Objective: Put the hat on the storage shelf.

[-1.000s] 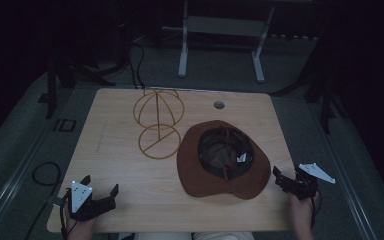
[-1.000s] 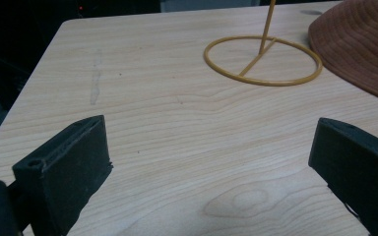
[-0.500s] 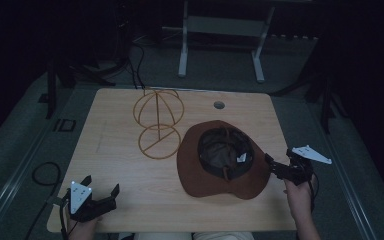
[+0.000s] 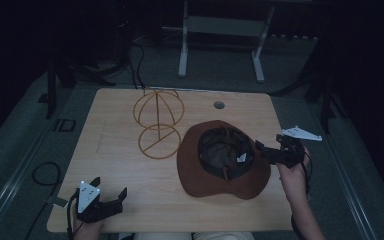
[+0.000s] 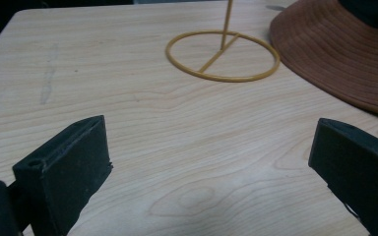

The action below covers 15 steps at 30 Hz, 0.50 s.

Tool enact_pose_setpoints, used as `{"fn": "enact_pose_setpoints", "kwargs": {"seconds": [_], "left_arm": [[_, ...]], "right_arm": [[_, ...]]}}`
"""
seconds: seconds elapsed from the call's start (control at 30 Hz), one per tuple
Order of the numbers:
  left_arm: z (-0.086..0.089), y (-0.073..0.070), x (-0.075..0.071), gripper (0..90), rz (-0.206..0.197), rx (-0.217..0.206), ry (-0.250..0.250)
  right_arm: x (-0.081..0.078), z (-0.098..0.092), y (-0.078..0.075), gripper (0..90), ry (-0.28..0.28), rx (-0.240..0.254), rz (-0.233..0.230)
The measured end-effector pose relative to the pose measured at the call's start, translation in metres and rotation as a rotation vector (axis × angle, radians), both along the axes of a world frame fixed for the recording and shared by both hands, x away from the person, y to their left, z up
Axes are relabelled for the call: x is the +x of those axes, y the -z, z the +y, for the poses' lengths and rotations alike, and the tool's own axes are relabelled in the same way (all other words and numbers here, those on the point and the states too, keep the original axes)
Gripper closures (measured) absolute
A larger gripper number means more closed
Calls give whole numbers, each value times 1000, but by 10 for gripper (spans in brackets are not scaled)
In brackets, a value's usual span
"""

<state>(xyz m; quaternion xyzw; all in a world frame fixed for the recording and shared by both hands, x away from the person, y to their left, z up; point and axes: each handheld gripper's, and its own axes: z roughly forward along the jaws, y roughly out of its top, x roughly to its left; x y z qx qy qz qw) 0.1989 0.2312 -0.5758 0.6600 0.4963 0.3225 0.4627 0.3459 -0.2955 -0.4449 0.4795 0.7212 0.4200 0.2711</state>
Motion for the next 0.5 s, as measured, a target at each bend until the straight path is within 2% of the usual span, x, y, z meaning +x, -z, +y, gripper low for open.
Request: {"fn": "enact_pose_setpoints", "kwargs": {"seconds": [0.1,0.23,0.3,0.5], "left_arm": [[0,0,1,24,4,-7,9],[-1,0,1,23,10,-4,8],[-1,0,1,24,9,-5,10],[-1,0,1,24,14,2,11]], "right_arm": [[6,10,-6,141,-29,-8,-15],[17,20,-11,138,-90,26,26],[21,26,-12,138,-108,25,35],[34,41,-5,138,-166,62,93]]}}
